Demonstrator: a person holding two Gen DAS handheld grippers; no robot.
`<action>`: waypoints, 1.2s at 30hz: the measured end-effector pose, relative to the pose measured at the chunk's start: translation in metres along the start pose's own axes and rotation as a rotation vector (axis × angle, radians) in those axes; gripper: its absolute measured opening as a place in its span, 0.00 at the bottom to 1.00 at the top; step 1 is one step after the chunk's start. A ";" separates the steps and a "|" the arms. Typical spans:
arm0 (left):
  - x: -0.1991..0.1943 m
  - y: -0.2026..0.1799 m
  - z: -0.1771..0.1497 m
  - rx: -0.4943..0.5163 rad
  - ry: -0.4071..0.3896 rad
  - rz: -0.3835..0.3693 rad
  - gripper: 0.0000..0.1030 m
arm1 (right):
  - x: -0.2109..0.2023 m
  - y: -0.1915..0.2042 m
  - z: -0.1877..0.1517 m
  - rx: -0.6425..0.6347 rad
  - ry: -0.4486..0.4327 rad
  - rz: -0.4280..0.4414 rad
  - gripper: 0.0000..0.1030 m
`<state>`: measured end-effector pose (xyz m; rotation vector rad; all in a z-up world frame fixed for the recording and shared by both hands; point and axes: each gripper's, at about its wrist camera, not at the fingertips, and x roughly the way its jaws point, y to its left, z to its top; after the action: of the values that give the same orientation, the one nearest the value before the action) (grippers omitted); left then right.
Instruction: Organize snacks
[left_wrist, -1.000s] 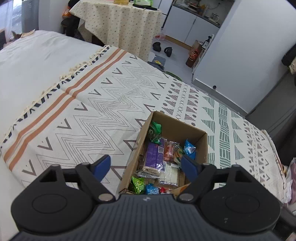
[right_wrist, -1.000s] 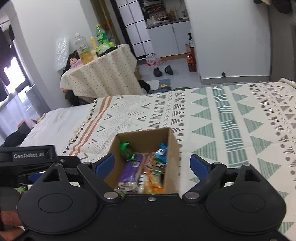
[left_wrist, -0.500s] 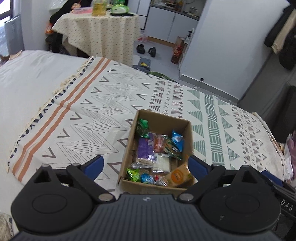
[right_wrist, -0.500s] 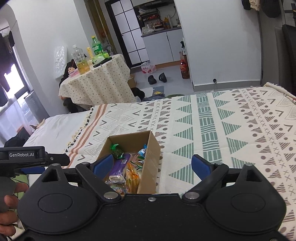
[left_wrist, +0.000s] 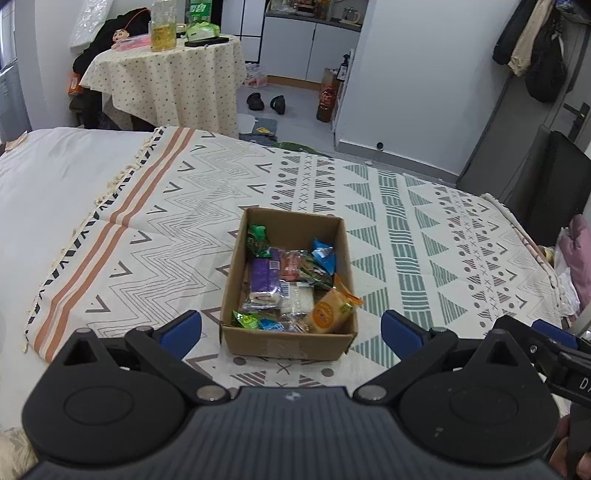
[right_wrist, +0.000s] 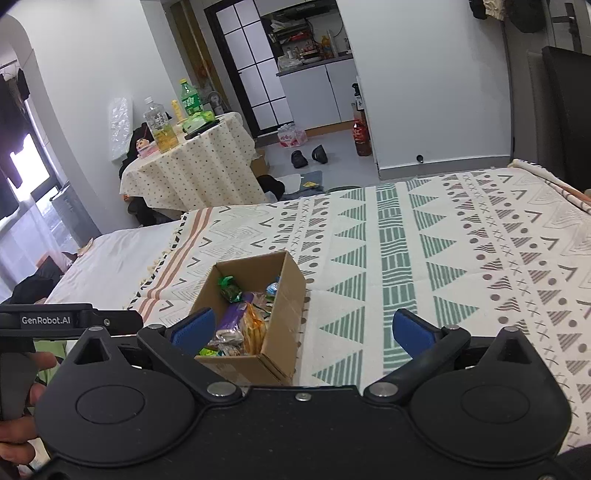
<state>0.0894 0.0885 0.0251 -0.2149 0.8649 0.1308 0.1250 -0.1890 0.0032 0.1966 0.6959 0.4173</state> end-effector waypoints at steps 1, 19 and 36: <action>-0.002 -0.002 -0.001 0.003 -0.001 -0.003 1.00 | -0.002 -0.001 -0.001 0.003 0.001 -0.004 1.00; -0.037 -0.015 -0.033 0.042 -0.040 -0.022 1.00 | -0.052 -0.002 -0.023 0.004 0.003 -0.036 1.00; -0.084 -0.017 -0.058 0.113 -0.103 -0.011 1.00 | -0.095 -0.009 -0.043 0.011 -0.015 -0.059 1.00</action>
<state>-0.0039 0.0560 0.0553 -0.1062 0.7660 0.0816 0.0344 -0.2371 0.0231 0.1885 0.6881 0.3553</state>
